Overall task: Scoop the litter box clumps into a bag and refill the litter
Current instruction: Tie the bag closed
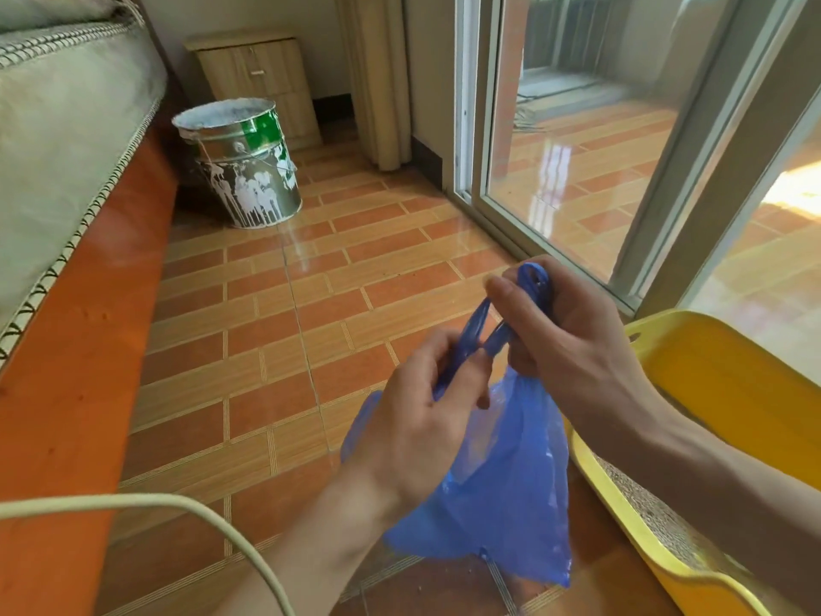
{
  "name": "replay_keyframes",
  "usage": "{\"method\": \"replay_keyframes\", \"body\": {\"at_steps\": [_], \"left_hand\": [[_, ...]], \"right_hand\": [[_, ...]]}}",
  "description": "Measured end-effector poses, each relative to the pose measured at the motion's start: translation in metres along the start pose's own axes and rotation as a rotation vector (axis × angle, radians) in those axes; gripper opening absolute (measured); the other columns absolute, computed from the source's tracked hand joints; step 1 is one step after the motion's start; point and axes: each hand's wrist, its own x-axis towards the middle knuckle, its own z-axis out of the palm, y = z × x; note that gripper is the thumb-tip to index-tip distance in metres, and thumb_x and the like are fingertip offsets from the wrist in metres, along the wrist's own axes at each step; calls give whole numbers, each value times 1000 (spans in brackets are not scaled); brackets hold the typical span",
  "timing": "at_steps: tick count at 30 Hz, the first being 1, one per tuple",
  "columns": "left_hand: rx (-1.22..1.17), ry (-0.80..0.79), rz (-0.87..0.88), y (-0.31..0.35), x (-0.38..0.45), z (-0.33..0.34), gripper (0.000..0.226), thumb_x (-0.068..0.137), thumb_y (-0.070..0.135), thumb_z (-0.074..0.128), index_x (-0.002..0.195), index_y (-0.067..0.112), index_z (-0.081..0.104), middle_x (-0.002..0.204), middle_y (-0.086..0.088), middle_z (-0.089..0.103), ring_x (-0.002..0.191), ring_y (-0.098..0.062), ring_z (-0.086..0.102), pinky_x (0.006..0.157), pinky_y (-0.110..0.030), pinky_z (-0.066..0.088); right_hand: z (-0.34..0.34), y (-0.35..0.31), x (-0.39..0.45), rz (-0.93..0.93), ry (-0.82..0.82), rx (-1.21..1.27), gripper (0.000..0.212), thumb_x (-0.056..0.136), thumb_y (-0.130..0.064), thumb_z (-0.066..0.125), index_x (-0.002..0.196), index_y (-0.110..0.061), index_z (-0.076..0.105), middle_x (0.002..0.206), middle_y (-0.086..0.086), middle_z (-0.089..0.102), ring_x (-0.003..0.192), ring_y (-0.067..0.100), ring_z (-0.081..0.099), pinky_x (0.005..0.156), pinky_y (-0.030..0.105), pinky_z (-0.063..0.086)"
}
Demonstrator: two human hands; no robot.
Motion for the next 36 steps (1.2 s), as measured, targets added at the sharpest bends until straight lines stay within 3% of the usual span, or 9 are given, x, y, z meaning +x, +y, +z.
{"method": "replay_keyframes", "body": {"at_steps": [7, 11, 14, 16, 19, 23, 26, 30, 36], "left_hand": [[23, 172, -69, -17, 7, 1, 32, 110, 32, 40, 81, 22, 50, 61, 7, 42, 55, -22, 45, 61, -46, 45], [129, 193, -71, -21, 13, -2, 26, 108, 37, 42, 90, 26, 56, 65, 7, 38, 58, -17, 35, 59, -46, 33], [177, 46, -27, -10, 9, 2, 21, 106, 22, 42, 110, 32, 59, 67, 19, 30, 62, 0, 29, 63, -37, 35], [168, -81, 3, -3, 6, 4, 27, 101, 19, 43, 117, 36, 56, 74, 7, 26, 61, 1, 29, 59, -36, 35], [176, -175, 14, 3, 0, 4, 22, 93, 30, 51, 108, 46, 53, 74, -12, 32, 63, -21, 32, 57, -37, 37], [250, -161, -45, 3, -1, 15, 30, 91, 45, 64, 73, 34, 42, 55, 12, 35, 52, -8, 32, 53, -20, 29], [284, -51, -100, -7, 5, 19, 45, 100, 45, 55, 60, 27, 49, 47, 7, 39, 48, -12, 33, 50, -31, 29], [79, 31, -96, -9, 8, 19, 46, 108, 45, 40, 84, 21, 71, 49, -1, 46, 47, -19, 41, 50, -31, 36], [-112, 40, -249, -9, 10, 21, 55, 108, 42, 39, 88, 7, 76, 43, 0, 25, 44, -20, 25, 46, -39, 31]], "right_hand": [[-13, 7, 1, 112, 95, 32, 31, 103, -30, 55, 94, -1, 60, 59, -2, 33, 50, 13, 30, 46, 23, 31], [-20, -9, 4, 127, -214, 23, 39, 107, -31, 41, 84, -7, 59, 59, -6, 33, 51, 12, 29, 46, 22, 29], [-25, -23, 7, -135, -453, -593, 34, 108, -36, 38, 99, -22, 68, 86, -8, 54, 77, 7, 56, 70, 19, 42], [-28, -31, 9, -274, -422, -918, 32, 104, -43, 39, 102, -31, 68, 93, -13, 54, 87, 5, 56, 74, 19, 41], [-24, -39, 9, -206, -339, -817, 30, 101, -44, 52, 89, -27, 74, 68, -18, 61, 65, -1, 58, 60, 12, 41], [-16, -31, 10, -155, -356, -836, 29, 96, -49, 59, 89, -27, 77, 69, -14, 69, 68, 2, 66, 64, 22, 53], [-17, -28, 11, -28, -393, -621, 41, 100, -52, 51, 89, -24, 79, 74, -11, 74, 70, 6, 70, 63, 24, 55], [-30, -11, 16, -174, -263, -733, 42, 107, -49, 36, 111, -30, 72, 104, -15, 68, 99, 3, 63, 82, 20, 48], [-38, 20, 7, -138, -254, -831, 38, 105, -41, 47, 78, -18, 61, 65, -5, 63, 58, 11, 54, 53, 21, 39]]}}
